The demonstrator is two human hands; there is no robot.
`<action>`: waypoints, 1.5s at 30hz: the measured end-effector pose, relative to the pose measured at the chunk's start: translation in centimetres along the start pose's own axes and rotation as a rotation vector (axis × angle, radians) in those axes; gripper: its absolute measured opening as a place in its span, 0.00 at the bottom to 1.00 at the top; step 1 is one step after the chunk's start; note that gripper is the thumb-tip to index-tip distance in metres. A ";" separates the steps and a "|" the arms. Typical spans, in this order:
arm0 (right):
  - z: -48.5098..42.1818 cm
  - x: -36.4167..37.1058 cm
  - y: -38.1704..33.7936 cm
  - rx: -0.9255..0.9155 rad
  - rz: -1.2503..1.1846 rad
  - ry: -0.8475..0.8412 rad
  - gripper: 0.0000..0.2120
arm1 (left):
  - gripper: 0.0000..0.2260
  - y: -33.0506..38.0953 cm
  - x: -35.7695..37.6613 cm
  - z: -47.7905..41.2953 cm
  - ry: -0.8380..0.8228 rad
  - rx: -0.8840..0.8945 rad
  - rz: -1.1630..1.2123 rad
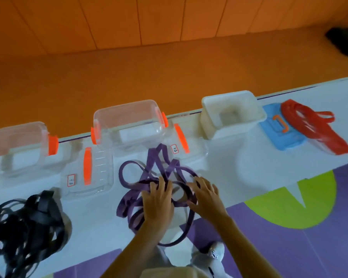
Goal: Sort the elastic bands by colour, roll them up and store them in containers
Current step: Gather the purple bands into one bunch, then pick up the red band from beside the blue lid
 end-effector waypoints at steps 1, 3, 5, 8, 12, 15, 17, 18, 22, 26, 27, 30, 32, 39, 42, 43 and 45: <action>0.8 -0.6 1.2 0.016 0.012 0.021 0.29 | 0.32 1.4 0.2 0.2 0.007 0.021 -0.018; 2.6 -1.8 4.2 0.053 0.029 0.054 0.27 | 0.31 4.6 0.6 0.6 0.010 0.055 -0.057; 4.7 -3.3 7.6 0.088 0.016 0.100 0.25 | 0.30 8.3 0.4 1.1 0.018 0.091 -0.093; 8.6 -6.1 13.0 0.133 0.001 0.170 0.24 | 0.28 14.9 -0.1 1.8 0.077 0.145 -0.136; 14.7 -10.6 20.2 0.197 -0.025 0.300 0.21 | 0.27 23.9 -0.3 2.1 0.121 0.226 -0.148; 19.3 -13.8 25.8 0.254 -0.041 0.407 0.19 | 0.27 31.0 -1.0 2.7 0.118 0.280 -0.131; 22.0 -15.3 29.4 0.313 -0.043 0.432 0.18 | 0.26 35.5 -1.6 3.4 0.128 0.322 -0.129; 23.0 -16.0 31.0 0.342 -0.042 0.443 0.18 | 0.26 37.5 -1.8 3.6 0.131 0.345 -0.132; 25.4 -18.0 36.8 0.414 -0.063 0.477 0.18 | 0.25 44.4 -2.1 3.2 0.138 0.420 -0.164; 25.8 -19.7 42.4 0.459 -0.077 0.473 0.19 | 0.24 50.4 -2.4 1.3 0.122 0.451 -0.170; 25.6 -20.2 43.8 0.461 -0.068 0.464 0.19 | 0.24 52.0 -2.7 0.7 0.112 0.460 -0.156; 24.2 -21.7 48.3 0.458 -0.039 0.425 0.20 | 0.23 56.5 -3.0 -2.1 0.151 0.482 -0.135; 22.8 -22.5 51.2 0.456 -0.021 0.380 0.20 | 0.23 59.5 -2.8 -4.7 0.119 0.482 -0.096; 18.1 -25.3 60.9 0.468 0.041 0.204 0.24 | 0.24 68.7 -2.3 -13.2 0.077 0.442 -0.068; 16.0 -26.3 64.5 0.466 0.040 0.159 0.31 | 0.25 70.5 -3.3 -16.2 0.089 0.430 -0.092; 15.1 -26.4 65.4 0.460 0.042 0.138 0.34 | 0.25 70.7 -3.4 -17.0 0.097 0.414 -0.102; 13.2 -26.6 67.4 0.450 0.056 0.091 0.40 | 0.25 71.2 -3.3 -19.0 0.093 0.386 -0.121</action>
Point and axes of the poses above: each hand's wrist, its own z-axis away from the middle knuckle, its own x-axis out of the palm, y = z × x, the point moved 10 cm from there along -z, towards the middle knuckle, and after that the axes turned 9 degrees about -x, right-handed, at the moved point
